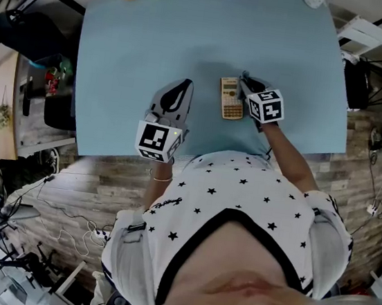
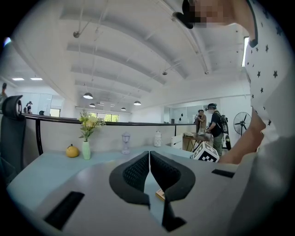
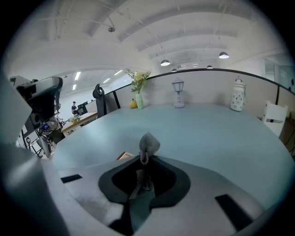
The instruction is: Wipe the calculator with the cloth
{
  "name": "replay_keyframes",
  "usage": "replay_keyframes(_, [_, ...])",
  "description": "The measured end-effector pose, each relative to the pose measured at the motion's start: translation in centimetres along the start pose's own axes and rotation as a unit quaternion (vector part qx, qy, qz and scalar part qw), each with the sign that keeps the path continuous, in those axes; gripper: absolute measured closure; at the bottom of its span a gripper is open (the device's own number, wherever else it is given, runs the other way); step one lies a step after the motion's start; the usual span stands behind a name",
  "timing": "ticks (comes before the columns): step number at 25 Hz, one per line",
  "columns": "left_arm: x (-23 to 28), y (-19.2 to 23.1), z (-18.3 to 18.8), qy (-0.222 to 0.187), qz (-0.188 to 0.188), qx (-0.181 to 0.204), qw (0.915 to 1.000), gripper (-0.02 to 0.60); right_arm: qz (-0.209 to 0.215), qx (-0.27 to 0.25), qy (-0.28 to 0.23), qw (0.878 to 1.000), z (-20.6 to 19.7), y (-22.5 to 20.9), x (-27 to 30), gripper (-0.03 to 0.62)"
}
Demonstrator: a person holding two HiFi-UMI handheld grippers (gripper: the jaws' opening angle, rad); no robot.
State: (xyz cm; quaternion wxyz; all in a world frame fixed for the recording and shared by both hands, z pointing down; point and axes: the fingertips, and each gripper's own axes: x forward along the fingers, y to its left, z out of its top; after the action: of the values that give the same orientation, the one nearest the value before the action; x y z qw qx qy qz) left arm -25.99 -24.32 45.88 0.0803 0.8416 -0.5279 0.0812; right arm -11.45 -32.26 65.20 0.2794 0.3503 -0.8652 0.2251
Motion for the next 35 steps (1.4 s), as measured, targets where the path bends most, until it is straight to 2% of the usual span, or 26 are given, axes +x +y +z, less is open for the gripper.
replay_keyframes(10, [-2.0, 0.1, -0.3, -0.001, 0.017, 0.001, 0.9999, 0.551, 0.068, -0.027, -0.009, 0.997, 0.5, 5.9, 0.5, 0.543])
replay_keyframes(16, [-2.9, 0.0, -0.4, -0.001, 0.019, 0.001, 0.9998, 0.551, 0.089, -0.045, 0.003, 0.995, -0.5, 8.2, 0.8, 0.543])
replay_keyframes(24, [-3.7, -0.1, -0.4, -0.002, 0.018, 0.003, 0.9998, 0.551, 0.077, -0.043, 0.003, 0.996, -0.7, 7.8, 1.0, 0.543])
replay_keyframes(35, [-2.9, -1.2, 0.1, -0.006, -0.009, 0.01, 0.9999, 0.551, 0.027, -0.002, -0.003, 1.0, -1.3, 3.7, -0.8, 0.543])
